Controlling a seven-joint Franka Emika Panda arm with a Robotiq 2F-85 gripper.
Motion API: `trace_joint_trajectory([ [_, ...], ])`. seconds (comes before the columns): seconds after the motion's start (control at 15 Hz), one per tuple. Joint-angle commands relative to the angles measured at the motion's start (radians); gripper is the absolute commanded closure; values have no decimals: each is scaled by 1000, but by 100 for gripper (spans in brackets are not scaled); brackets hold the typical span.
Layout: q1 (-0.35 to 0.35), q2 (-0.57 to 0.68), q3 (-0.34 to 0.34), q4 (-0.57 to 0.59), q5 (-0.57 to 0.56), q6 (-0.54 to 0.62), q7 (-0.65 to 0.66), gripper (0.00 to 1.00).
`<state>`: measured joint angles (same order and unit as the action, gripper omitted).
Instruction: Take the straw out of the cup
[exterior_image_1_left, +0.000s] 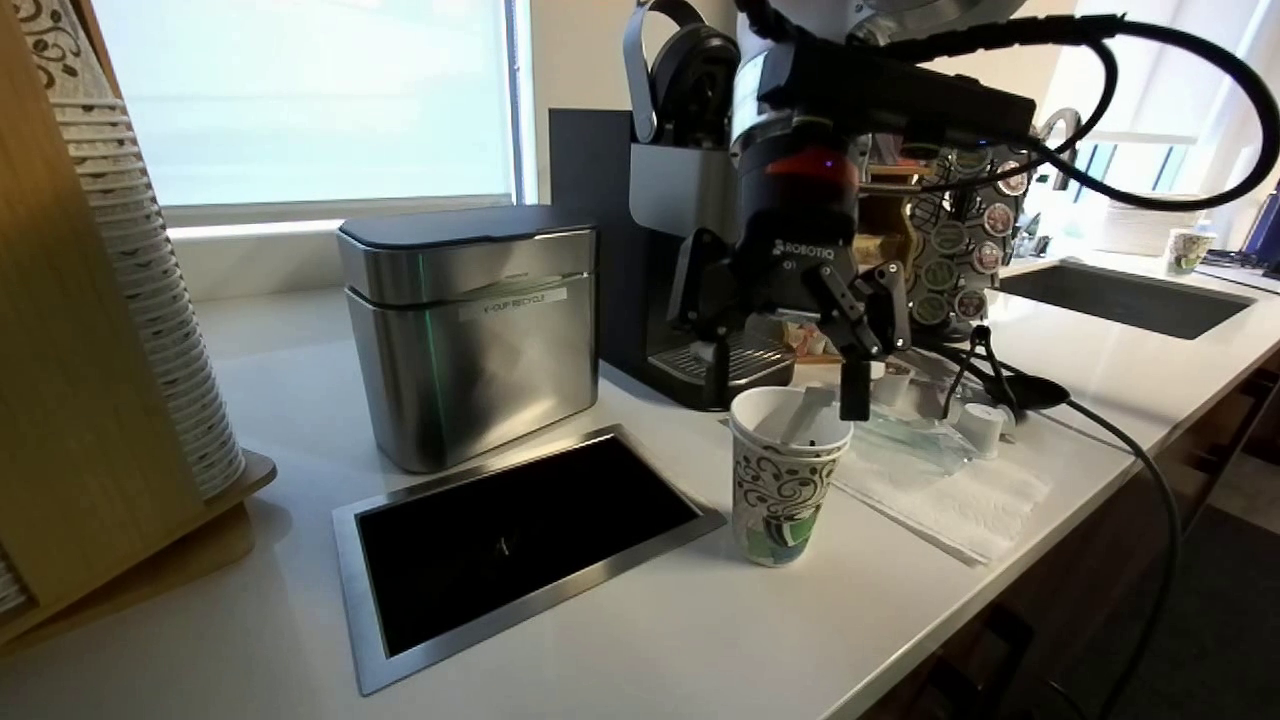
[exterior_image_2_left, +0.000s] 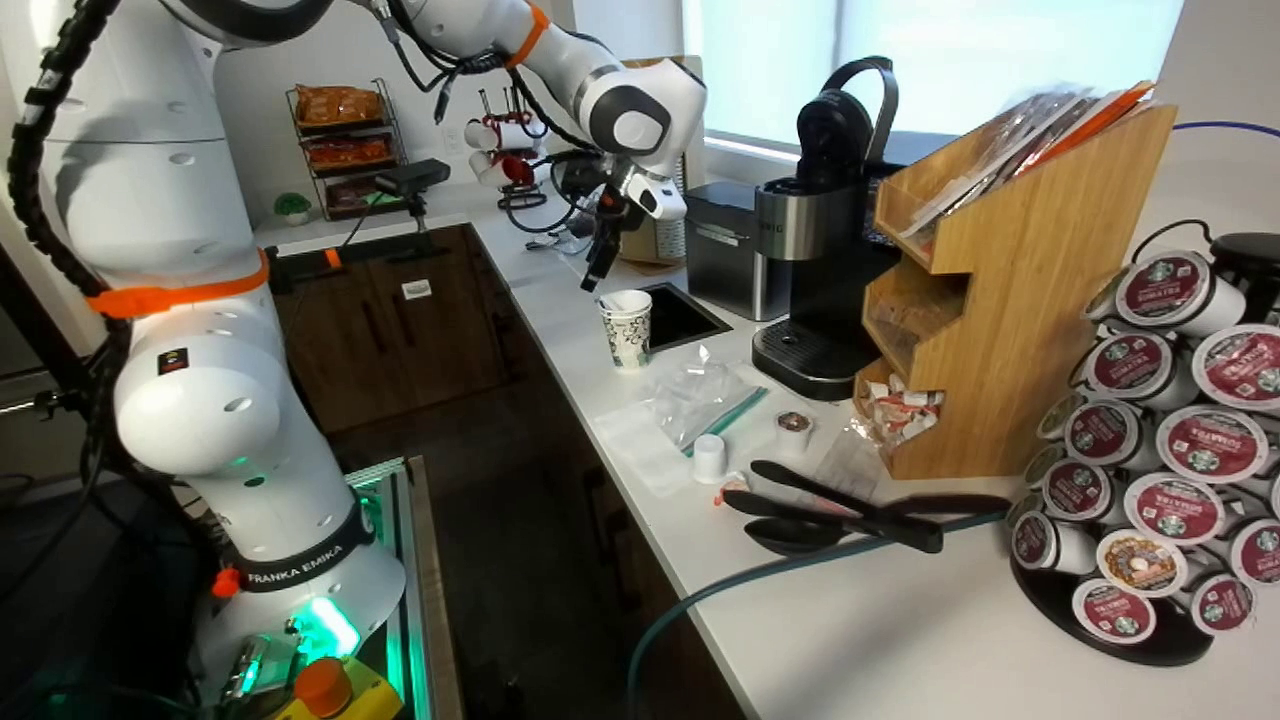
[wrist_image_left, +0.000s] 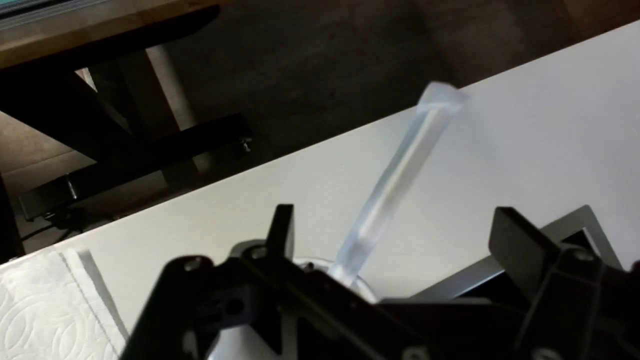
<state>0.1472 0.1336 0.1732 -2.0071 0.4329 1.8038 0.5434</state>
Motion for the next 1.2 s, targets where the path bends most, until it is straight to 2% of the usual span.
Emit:
trace_joint_trajectory([
  [0.0, 12, 38, -10, 47, 10, -46, 6, 26],
  [0.13, 13, 50, -11, 60, 10, -47, 7, 30],
  [0.33, 14, 69, -12, 79, 10, -56, 9, 56],
  [0.67, 17, 91, -14, 102, 9, -70, 13, 94],
  [0.73, 17, 91, -14, 104, 9, -72, 15, 99],
  [1.13, 20, 49, -11, 81, 16, -59, 1, 99],
])
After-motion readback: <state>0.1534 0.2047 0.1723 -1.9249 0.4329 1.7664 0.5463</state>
